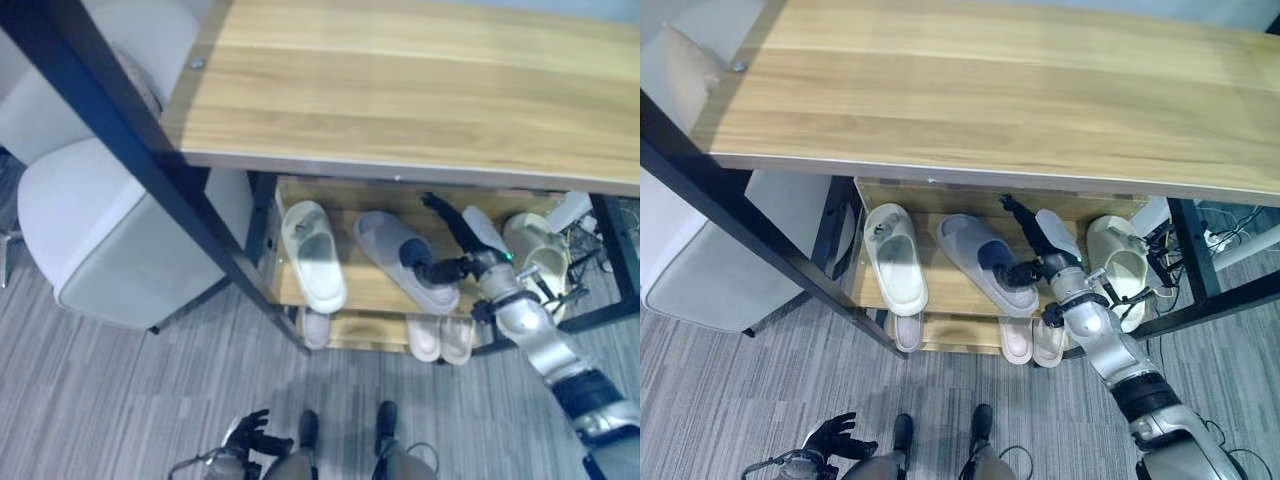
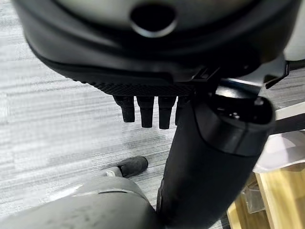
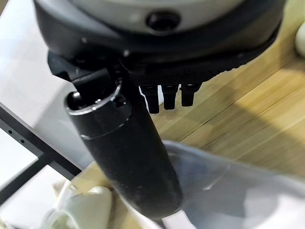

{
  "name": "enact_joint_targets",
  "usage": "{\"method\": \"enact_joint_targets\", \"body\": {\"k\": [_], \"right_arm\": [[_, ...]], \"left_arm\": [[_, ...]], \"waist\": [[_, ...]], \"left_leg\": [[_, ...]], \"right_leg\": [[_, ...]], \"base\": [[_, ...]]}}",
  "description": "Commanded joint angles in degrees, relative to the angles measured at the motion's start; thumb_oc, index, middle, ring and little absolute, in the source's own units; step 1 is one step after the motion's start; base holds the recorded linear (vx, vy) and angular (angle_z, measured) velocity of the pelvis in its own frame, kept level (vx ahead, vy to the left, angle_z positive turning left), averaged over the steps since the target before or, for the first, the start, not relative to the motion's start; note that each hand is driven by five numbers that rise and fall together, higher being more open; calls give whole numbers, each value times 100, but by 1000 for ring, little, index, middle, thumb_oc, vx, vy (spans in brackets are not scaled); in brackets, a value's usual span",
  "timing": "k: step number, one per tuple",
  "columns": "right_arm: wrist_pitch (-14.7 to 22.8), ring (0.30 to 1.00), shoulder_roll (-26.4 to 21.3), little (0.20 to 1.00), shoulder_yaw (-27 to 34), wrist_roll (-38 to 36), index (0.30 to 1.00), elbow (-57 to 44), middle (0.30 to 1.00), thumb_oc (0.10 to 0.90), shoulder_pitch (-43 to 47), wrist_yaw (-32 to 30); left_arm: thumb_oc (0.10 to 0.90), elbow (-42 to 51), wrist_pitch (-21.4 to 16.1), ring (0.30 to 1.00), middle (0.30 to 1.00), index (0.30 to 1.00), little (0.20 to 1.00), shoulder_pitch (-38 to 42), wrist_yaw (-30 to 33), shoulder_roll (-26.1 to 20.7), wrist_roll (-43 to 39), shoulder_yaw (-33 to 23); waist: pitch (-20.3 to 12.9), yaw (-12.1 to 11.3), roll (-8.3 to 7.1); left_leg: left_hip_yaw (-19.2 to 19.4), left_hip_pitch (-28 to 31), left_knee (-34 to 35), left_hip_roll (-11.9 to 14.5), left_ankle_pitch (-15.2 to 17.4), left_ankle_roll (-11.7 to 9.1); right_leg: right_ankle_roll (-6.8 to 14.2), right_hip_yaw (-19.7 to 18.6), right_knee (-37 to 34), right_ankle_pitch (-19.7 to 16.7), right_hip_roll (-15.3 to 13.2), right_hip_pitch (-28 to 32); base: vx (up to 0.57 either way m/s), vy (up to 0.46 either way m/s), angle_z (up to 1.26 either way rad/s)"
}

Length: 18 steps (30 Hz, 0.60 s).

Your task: Arrange the slippers neatly on the shoe rack.

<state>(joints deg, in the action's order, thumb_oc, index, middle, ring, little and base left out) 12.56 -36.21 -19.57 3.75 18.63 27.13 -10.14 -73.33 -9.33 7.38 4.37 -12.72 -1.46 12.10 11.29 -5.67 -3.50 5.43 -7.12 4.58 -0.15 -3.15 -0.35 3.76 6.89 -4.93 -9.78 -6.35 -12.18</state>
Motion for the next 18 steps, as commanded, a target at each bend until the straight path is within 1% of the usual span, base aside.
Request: {"method": "enact_joint_targets", "body": {"k": [1,5,6,7,8,9,10,13,15,16,17,18], "right_arm": [[538,900,-64,900,311,-376,900,-266,900,800,714,-440],[543,900,-50,900,285,-437,900,-99,900,800,767,-464],[564,615,-6,615,285,-555,615,33,615,610,836,-482],[556,599,19,599,263,-588,599,105,599,599,853,-492],[551,620,27,620,247,-612,620,137,620,613,856,-486],[536,726,32,726,234,-618,726,156,726,684,833,-485],[536,848,32,848,234,-618,848,157,848,765,834,-485],[488,851,-4,851,173,-504,851,236,851,767,798,-465],[488,733,-10,733,153,-500,733,277,733,689,790,-458],[488,709,-13,709,143,-499,709,279,709,673,778,-455],[488,740,-18,740,126,-498,740,279,740,693,765,-437],[490,745,-22,745,116,-492,745,273,745,696,764,-436]], "left_arm": [[800,-392,-23,900,900,900,900,-266,88,34,245,320],[800,-371,-36,900,900,900,900,-263,116,24,235,335],[800,-376,-50,900,900,900,900,-239,122,39,219,380],[800,-381,-51,900,900,900,900,-223,127,43,213,392],[800,-383,-50,900,900,900,900,-212,132,47,206,393],[800,-378,-49,900,900,900,900,-201,138,51,190,395],[800,-378,-49,900,900,900,900,-200,138,51,189,395],[800,-323,-58,900,900,900,900,-159,152,80,156,437],[800,-302,-64,900,900,900,900,-153,156,83,148,461],[800,-295,-65,900,900,900,900,-150,158,88,149,470],[800,-292,-73,900,900,900,900,-149,160,96,151,489],[800,-285,-74,900,900,900,900,-151,157,99,144,494]], "waist": [[-147,-143,44],[-113,-168,52],[-80,-191,60],[-66,-201,60],[-56,-207,56],[-34,-214,53],[-36,-214,53],[18,-233,51],[44,-237,49],[58,-240,45],[70,-236,43],[81,-237,45]], "left_leg": [[-427,-200,42,-31,118,-96],[-447,-236,42,-51,111,-93],[-466,-286,42,-60,91,-99],[-464,-303,42,-61,84,-103],[-470,-321,42,-59,79,-106],[-474,-339,42,-61,77,-108],[-474,-341,42,-61,76,-108],[-506,-390,42,-52,71,-112],[-520,-394,42,-53,69,-113],[-524,-395,42,-54,70,-113],[-531,-394,42,-55,68,-113],[-534,-392,42,-55,69,-113]], "right_leg": [[402,-173,8,707,98,479],[413,-134,15,697,76,447],[416,-123,13,685,73,400],[418,-120,12,683,74,382],[415,-117,12,683,75,367],[413,-111,14,684,80,352],[413,-110,14,684,80,350],[407,-70,23,705,78,328],[408,-63,26,710,79,330],[408,-59,26,711,80,330],[406,-60,31,713,82,328],[406,-56,34,717,83,326]], "base": [[46,22,1],[15,9,2],[0,0,0],[0,0,0],[0,0,0],[12,-1,4],[16,-5,7],[25,-5,8],[0,0,0],[0,0,0],[0,0,0],[0,0,0]]}}
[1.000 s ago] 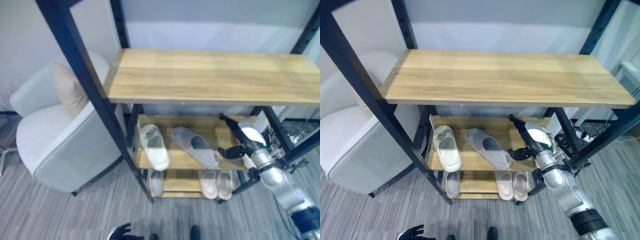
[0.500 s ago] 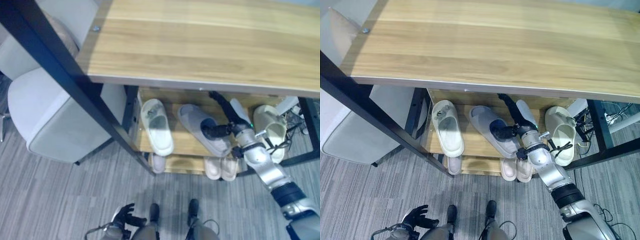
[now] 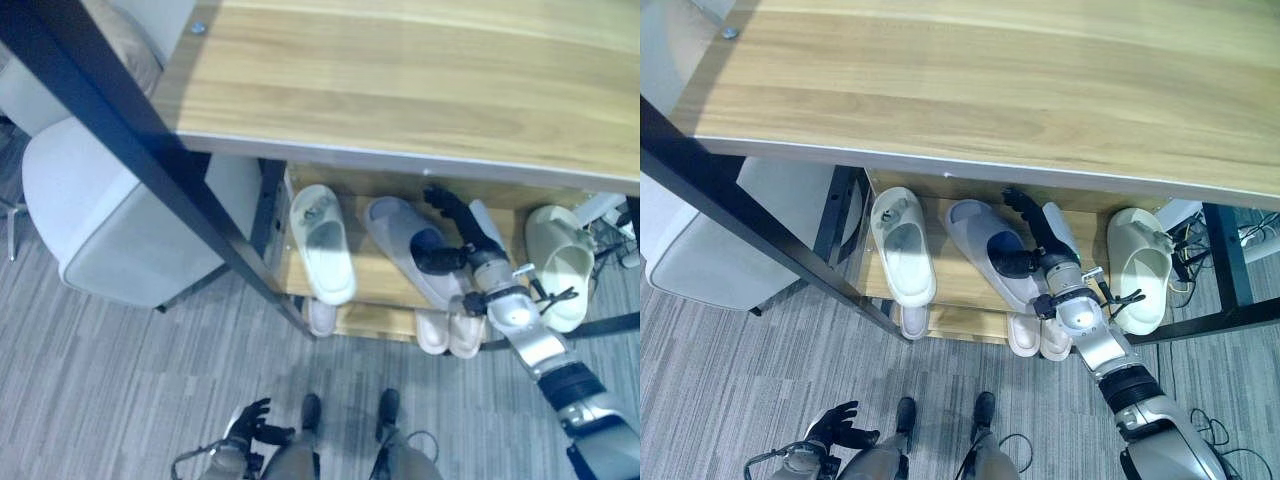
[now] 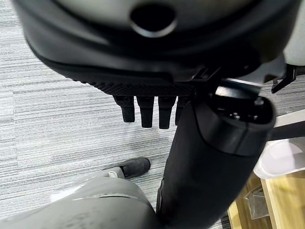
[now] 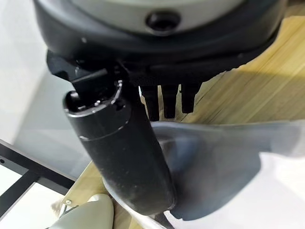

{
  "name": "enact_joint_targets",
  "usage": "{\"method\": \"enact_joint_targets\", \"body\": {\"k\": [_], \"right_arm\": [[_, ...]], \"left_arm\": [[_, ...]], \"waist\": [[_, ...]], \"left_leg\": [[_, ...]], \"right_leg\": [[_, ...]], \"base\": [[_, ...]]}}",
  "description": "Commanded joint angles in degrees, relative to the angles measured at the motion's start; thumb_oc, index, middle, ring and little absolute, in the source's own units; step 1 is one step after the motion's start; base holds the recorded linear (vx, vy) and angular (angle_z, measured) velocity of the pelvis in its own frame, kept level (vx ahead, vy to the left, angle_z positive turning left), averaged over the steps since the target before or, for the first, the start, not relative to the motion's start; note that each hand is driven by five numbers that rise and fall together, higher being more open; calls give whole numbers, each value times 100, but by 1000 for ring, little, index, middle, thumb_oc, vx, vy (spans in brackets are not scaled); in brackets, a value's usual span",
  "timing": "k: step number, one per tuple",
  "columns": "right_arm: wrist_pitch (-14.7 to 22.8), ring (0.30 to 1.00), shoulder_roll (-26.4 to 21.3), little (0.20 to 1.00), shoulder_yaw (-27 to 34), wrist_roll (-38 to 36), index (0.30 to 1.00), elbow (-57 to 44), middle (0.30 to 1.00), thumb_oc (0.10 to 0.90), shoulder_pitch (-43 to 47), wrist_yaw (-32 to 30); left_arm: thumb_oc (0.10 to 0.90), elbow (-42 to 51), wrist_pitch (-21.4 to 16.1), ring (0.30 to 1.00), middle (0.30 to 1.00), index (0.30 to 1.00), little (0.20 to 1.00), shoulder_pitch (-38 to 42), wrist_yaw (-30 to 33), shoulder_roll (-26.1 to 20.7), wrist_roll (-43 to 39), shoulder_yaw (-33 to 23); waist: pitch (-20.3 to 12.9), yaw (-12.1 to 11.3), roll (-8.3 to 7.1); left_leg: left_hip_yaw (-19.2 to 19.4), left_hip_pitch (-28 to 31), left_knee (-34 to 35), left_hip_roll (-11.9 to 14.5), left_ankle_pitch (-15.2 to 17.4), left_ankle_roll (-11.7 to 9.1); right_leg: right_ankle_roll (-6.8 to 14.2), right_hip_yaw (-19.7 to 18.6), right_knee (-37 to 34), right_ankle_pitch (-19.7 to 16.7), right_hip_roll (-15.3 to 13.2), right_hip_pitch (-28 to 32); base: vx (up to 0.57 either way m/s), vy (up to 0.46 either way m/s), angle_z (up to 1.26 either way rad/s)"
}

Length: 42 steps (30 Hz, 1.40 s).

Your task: Arrange the slippers neatly on the shoe rack.

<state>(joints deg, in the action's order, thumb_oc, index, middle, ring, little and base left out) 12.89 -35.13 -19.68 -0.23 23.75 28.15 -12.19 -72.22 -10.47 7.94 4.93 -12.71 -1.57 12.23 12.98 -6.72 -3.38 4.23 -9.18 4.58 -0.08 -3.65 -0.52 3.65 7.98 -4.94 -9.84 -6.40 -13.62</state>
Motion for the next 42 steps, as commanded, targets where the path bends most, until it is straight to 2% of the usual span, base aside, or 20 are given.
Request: {"method": "enact_joint_targets", "body": {"k": [1,3,4,5,6,7,15,22,24,26,27,28,29,34,39,42], "right_arm": [[463,740,-122,740,123,-87,740,-248,740,693,660,-231],[478,686,-105,686,132,-80,686,-283,686,657,649,-247],[486,580,-97,580,154,-85,580,-316,580,587,628,-252],[490,512,-66,512,193,-32,512,-438,512,541,547,-261],[487,316,-65,316,197,-29,316,-445,316,411,540,-261],[483,300,-67,300,225,-1,300,-529,300,400,479,-265],[469,300,300,300,1106,75,300,-1513,300,400,-744,-520],[568,300,643,300,1512,-61,300,-2848,300,400,-2040,-151],[598,300,672,300,1357,-219,300,-3129,300,400,-2244,139],[644,300,698,300,1179,-468,300,-3365,300,400,-2439,465],[647,300,697,300,968,-774,300,-3490,300,400,-2684,827],[643,300,696,300,973,-780,300,-3498,300,400,-2691,834],[625,300,637,300,781,-1142,300,-3616,300,400,-2984,1269],[450,300,632,300,441,-1601,300,-3150,300,400,-3619,1940],[369,300,669,300,291,-1685,300,-2582,300,400,-3605,1969],[375,300,744,300,171,-1756,300,-2133,300,400,-3317,1787]], "left_arm": [[800,-392,36,900,900,900,900,-203,104,98,158,483],[800,-386,34,900,900,900,900,-190,118,105,169,489],[800,-383,35,900,900,900,900,-179,128,96,177,481],[800,-378,40,900,900,900,900,-167,145,97,188,454],[800,-378,40,900,900,900,900,-168,145,96,188,456],[800,-376,39,900,900,900,900,-170,159,92,192,445],[800,-412,128,900,900,900,900,-228,248,115,315,243],[800,-394,195,900,900,900,900,-448,228,106,538,75],[800,-365,211,900,900,900,900,-486,204,70,550,27],[800,-311,206,900,900,900,900,-530,174,9,504,-21],[800,-305,199,900,900,900,900,-543,146,-37,440,-90],[800,-304,199,900,900,900,900,-546,145,-38,440,-88],[800,-350,203,900,900,900,900,-526,102,-91,417,-156],[800,-456,179,900,900,900,900,-602,19,-82,357,-316],[800,-468,148,900,900,900,900,-633,23,-69,273,-318],[800,-410,118,900,900,900,900,-481,122,-73,134,-251]], "waist": [[-76,-134,33],[-52,-141,33],[-43,-138,28],[-27,-120,17],[-26,-122,16],[-24,-110,13],[-131,71,-10],[-313,291,25],[-259,359,23],[-129,384,3],[-9,413,-8],[-3,411,-9],[101,449,-23],[60,547,-7],[29,588,21],[229,578,27]], "left_leg": [[-421,-185,42,-61,122,-96],[-424,-181,42,-56,124,-97],[-425,-175,42,-53,126,-99],[-431,-154,42,-38,140,-96],[-432,-151,42,-38,140,-96],[-430,-140,42,-34,149,-93],[-386,120,42,-5,293,-42],[-290,681,42,11,528,35],[-230,776,-229,39,633,53],[-153,717,-755,63,868,100],[-112,690,-1151,50,1038,136],[-111,688,-1173,50,1052,136],[-124,670,-1453,30,1170,129],[-185,699,-1612,47,1266,84],[-201,747,-1570,105,1236,40],[-243,445,-1857,148,1246,29]], "right_leg": [[417,-166,35,726,93,469],[416,-166,40,731,94,465],[416,-164,38,733,95,470],[409,-166,36,752,102,486],[409,-166,36,753,102,489],[409,-158,36,763,105,499],[394,-172,87,897,137,709],[367,-296,359,1162,148,1058],[333,-389,670,1300,147,1082],[292,-499,1035,1448,161,1040],[248,-553,1391,1601,190,1036],[248,-555,1409,1613,189,1035],[223,-515,1701,1738,188,1030],[229,-417,1913,1810,161,1037],[239,-377,1951,1826,165,1019],[224,-373,2271,1884,154,713]], "base": [[0,0,0],[0,0,0],[0,0,0],[0,0,0],[0,0,0],[0,0,0],[10,-5,0],[66,-10,-6],[24,-16,-18],[-30,-28,-28],[-18,-30,-29],[-35,-54,-29],[-32,-56,-25],[8,-32,2],[27,-9,5],[-111,-29,-2]]}}
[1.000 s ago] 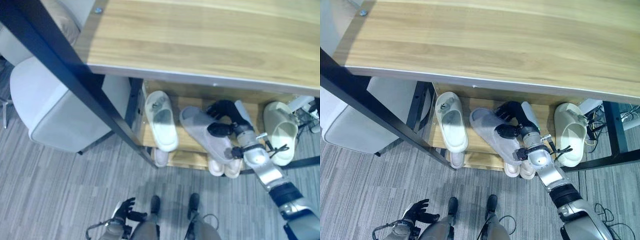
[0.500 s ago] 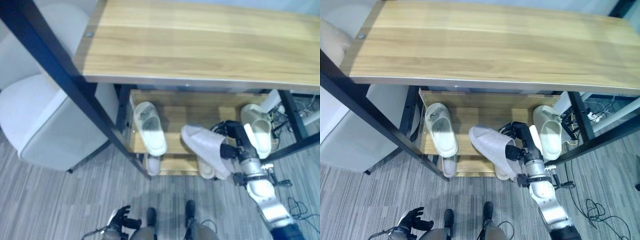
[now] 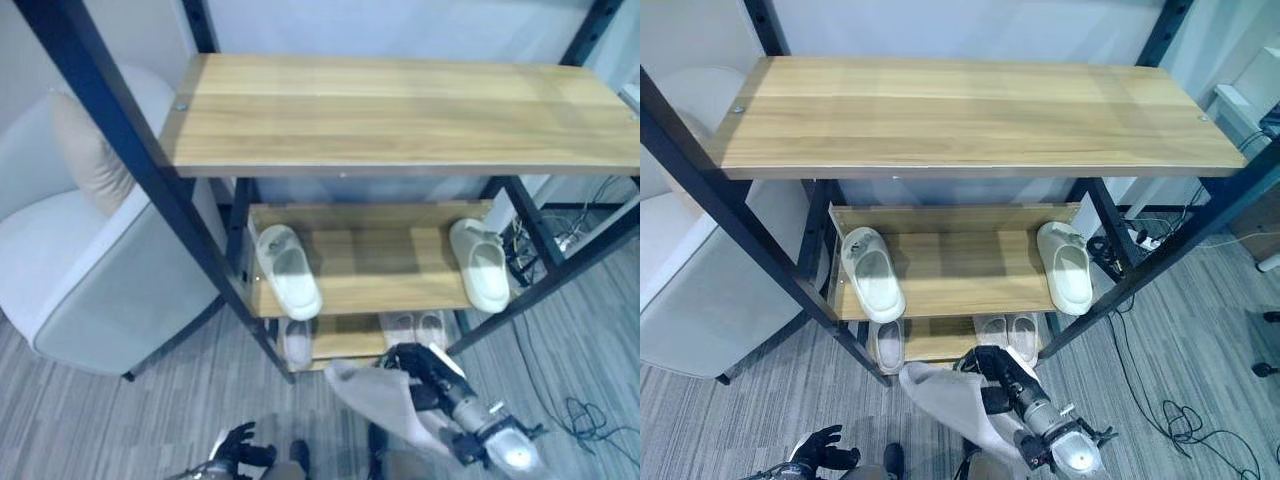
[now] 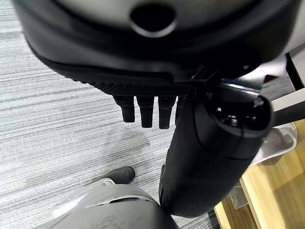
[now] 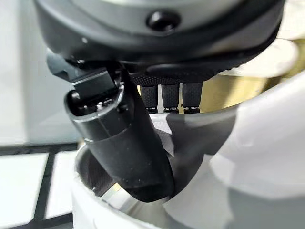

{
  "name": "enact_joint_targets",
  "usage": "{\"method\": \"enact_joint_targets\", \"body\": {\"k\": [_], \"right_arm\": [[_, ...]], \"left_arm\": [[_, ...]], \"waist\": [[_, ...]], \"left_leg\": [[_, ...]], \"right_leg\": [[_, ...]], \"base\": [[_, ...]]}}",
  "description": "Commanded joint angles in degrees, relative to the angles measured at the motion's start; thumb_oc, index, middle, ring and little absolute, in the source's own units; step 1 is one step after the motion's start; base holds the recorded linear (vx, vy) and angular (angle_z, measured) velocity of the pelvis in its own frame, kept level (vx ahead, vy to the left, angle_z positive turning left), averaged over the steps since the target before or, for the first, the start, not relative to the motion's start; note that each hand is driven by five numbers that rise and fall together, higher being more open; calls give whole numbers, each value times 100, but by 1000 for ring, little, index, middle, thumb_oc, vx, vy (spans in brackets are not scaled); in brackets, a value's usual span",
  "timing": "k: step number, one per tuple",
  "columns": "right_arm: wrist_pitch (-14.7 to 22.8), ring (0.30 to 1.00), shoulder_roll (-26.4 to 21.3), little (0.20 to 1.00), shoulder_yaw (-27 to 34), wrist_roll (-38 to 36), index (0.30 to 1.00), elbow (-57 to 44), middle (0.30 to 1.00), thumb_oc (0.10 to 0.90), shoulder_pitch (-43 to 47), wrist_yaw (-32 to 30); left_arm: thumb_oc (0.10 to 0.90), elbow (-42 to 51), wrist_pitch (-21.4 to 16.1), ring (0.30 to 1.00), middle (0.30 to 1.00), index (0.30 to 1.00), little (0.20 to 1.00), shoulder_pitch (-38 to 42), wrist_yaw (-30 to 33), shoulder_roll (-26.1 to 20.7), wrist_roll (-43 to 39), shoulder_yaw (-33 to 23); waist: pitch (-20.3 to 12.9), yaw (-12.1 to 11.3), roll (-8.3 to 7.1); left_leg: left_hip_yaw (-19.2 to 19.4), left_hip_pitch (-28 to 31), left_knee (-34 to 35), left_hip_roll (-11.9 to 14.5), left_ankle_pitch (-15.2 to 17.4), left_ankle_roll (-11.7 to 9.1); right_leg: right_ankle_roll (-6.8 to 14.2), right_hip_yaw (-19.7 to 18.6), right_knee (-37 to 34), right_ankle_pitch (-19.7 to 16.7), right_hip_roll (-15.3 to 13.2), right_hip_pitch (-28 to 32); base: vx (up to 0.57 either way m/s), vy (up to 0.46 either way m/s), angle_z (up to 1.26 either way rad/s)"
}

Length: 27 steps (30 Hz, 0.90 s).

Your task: Arrange the slippers neatly on the shoe rack.

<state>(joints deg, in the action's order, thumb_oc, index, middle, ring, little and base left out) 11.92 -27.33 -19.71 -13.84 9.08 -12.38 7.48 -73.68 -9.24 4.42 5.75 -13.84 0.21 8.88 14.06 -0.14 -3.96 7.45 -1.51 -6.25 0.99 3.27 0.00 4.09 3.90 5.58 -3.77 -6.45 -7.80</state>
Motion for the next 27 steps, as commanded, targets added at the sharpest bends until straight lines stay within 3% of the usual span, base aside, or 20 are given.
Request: {"method": "enact_joint_targets", "body": {"k": [1,6,9,10,12,13,17,18,21,23,27], "right_arm": [[478,300,-28,300,123,-414,300,-537,300,400,936,-242],[507,300,7,300,4,-401,300,-65,300,400,1676,-609],[625,300,119,300,-132,-482,300,275,300,400,2487,-1165],[723,300,175,300,-132,-500,300,278,300,400,2929,-1492],[741,300,216,300,-119,-539,300,324,300,400,3057,-1598],[841,300,293,300,-76,-592,300,461,300,400,3515,-1940],[905,300,327,300,5,-556,300,494,300,400,3795,-2169],[983,300,263,300,79,-633,300,775,300,400,4338,-2487],[1145,300,-35,300,196,-896,300,1035,300,400,5440,-2993],[1166,300,-103,300,211,-905,300,1083,300,400,5675,-3122],[1183,300,-528,300,-7,-970,300,1415,300,400,6852,-3439]], "left_arm": [[800,-200,-32,900,900,900,900,-13,75,30,-170,122],[800,63,-156,900,900,900,900,206,39,68,-927,230],[800,556,-406,900,900,900,900,294,404,-26,-1536,260],[800,555,-493,900,900,900,900,418,496,-21,-1966,220],[800,643,-491,900,900,900,900,429,525,-2,-2109,189],[800,851,-614,900,900,900,900,506,640,-29,-2441,214],[800,1113,-682,900,900,900,900,521,730,-61,-2549,218],[800,1461,-779,900,900,900,900,550,826,-141,-2660,298],[800,1614,-905,900,900,900,900,694,1110,-243,-2903,405],[800,1611,-921,900,900,900,900,726,1152,-248,-2983,421],[800,1796,-1068,900,900,900,900,777,1115,-292,-3730,351]], "waist": [[257,-97,80],[440,-132,142],[542,-251,189],[609,-316,212],[546,-340,214],[557,-414,254],[502,-467,283],[523,-559,355],[568,-694,405],[568,-722,406],[812,-835,470]], "left_leg": [[-608,-544,-967,54,591,-22],[-758,-1885,-2318,96,965,20],[-844,-2897,-3166,41,1194,122],[-860,-3672,-3953,46,1569,166],[-867,-4017,-4257,56,1652,179],[-899,-4788,-4944,45,1854,208],[-960,-5416,-5534,40,2052,262],[-1023,-6016,-6157,36,2256,326],[-1117,-7110,-7428,-9,2593,428],[-1131,-7383,-7779,-33,2688,448],[-1103,-8427,-9302,-140,3096,550]], "right_leg": [[166,33,1375,1327,151,-44],[36,-43,2577,1698,45,-1182],[-108,-106,3418,1953,26,-2267],[-128,-149,4146,2298,63,-3080],[-152,-198,4397,2377,71,-3402],[-225,-218,5027,2607,76,-4136],[-297,-254,5611,2820,67,-4728],[-352,-289,6241,3027,26,-5333],[-431,-322,7521,3333,-26,-6415],[-447,-333,7865,3407,-20,-6673],[-542,-413,9448,3742,11,-7744]], "base": [[-157,-37,-2],[-121,-25,11],[-201,-21,22],[-147,0,14],[-115,4,15],[-125,-2,8],[-63,-17,1],[-64,0,6],[-44,17,13],[17,9,0],[66,25,1]]}}
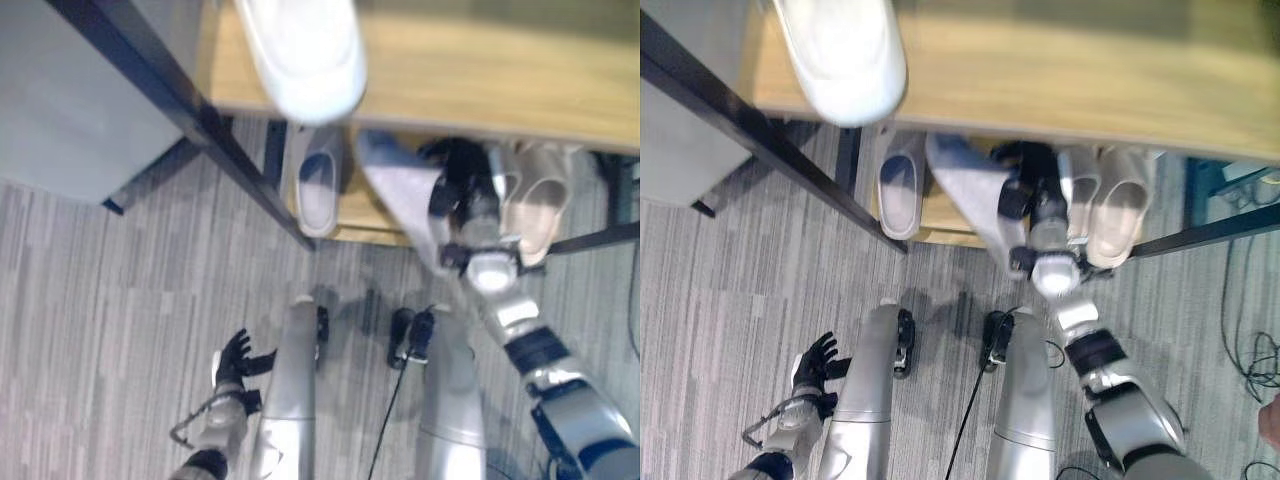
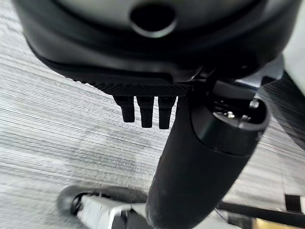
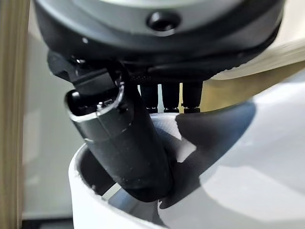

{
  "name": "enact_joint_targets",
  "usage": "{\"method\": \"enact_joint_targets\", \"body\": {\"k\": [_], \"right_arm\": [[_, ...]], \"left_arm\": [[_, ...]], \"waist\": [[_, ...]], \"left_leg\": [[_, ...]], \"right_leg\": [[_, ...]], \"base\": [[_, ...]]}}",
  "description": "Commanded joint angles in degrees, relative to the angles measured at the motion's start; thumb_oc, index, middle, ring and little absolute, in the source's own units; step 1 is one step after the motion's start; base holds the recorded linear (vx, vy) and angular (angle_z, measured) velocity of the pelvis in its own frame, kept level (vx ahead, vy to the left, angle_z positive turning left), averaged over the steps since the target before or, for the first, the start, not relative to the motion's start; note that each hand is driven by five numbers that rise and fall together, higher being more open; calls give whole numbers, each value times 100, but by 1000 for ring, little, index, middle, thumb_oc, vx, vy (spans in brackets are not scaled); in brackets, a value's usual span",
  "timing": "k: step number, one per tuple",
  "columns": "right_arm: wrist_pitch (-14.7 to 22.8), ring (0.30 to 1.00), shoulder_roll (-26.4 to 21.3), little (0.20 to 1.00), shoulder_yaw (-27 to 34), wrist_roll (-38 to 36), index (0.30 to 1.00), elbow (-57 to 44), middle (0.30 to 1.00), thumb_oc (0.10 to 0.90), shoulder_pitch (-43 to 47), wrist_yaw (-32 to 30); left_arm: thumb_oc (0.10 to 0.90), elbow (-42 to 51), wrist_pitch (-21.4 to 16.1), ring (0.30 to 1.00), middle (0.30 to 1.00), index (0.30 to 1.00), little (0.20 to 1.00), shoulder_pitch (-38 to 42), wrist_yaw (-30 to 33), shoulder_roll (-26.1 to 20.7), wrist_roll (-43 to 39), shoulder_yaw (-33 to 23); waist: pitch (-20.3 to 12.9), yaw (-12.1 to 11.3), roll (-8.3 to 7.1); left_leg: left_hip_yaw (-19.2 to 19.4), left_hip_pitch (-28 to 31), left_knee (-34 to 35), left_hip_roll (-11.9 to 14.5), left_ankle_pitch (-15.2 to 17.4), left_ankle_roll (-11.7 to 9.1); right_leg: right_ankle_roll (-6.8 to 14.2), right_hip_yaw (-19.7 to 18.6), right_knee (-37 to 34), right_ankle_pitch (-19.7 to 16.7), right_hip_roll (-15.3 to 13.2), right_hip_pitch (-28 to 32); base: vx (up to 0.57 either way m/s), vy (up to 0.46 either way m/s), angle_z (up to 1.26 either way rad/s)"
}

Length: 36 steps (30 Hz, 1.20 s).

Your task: Arrange the slippers neatly on the shoe rack.

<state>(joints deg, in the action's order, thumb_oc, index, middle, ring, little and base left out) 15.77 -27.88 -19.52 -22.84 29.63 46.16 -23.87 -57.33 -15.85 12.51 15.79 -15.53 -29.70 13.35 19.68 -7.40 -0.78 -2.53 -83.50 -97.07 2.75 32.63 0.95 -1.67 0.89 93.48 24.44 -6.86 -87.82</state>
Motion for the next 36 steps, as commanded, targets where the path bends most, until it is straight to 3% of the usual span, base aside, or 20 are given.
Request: {"method": "enact_joint_targets", "body": {"k": [1,3,8,12,19,29,30,36], "right_arm": [[796,300,-473,300,-28,-69,300,-639,300,400,1003,-305],[794,300,-634,300,-28,0,300,-564,300,400,1285,-362],[811,300,-690,300,-247,-377,300,-282,300,400,1812,-378],[778,300,-594,300,-391,-512,300,-137,300,400,1911,-383],[789,300,-640,300,-711,-514,300,-16,300,400,2421,-508],[614,300,-343,300,-1181,-417,300,643,300,400,3141,-513],[525,900,-249,900,-1273,-250,900,916,900,800,3256,-697],[509,900,-212,900,-1049,167,900,631,900,800,3008,-1032]], "left_arm": [[800,161,-407,900,900,900,900,-29,110,-123,-741,-98],[800,339,-476,900,900,900,900,-89,103,-186,-998,-166],[800,270,-494,900,900,900,900,-148,137,-352,-1246,-272],[800,270,-524,900,900,900,900,-407,170,-421,-1334,-227],[800,185,-561,900,900,900,900,-609,184,-548,-1349,-77],[800,-259,-527,900,900,900,900,-478,132,-529,-1383,-71],[800,-326,-540,900,900,900,900,-361,174,-529,-1408,-43],[800,-307,-551,900,900,900,900,-339,271,-498,-1326,-42]], "waist": [[238,-105,149],[340,-135,154],[969,-181,127],[1011,-189,107],[1011,-275,66],[1011,-405,-25],[1011,-393,-60],[1011,-330,-124]], "left_leg": [[-103,-256,-231,-320,158,456],[-194,-620,-823,-393,317,447],[-236,-645,-1953,-432,756,437],[-217,-645,-2500,-387,1015,375],[-293,-645,-2585,-285,1115,319],[-370,-645,-2655,-259,1150,349],[-362,-645,-2641,-241,1172,342],[-352,-645,-2613,-225,1172,332]], "right_leg": [[34,-115,673,923,47,231],[23,-221,1311,1080,42,-103],[-91,-581,2569,1382,91,-194],[-169,-738,3186,1511,85,-210],[-239,-582,3140,1551,-60,-213],[-227,-454,3077,1539,32,-213],[-226,-463,3066,1537,29,-213],[-242,-471,3010,1507,51,-213]], "base": [[58,9,1],[72,16,8],[65,-4,4],[32,-1,-2],[-17,23,-2],[-6,12,-6],[0,0,0],[0,0,0]]}}
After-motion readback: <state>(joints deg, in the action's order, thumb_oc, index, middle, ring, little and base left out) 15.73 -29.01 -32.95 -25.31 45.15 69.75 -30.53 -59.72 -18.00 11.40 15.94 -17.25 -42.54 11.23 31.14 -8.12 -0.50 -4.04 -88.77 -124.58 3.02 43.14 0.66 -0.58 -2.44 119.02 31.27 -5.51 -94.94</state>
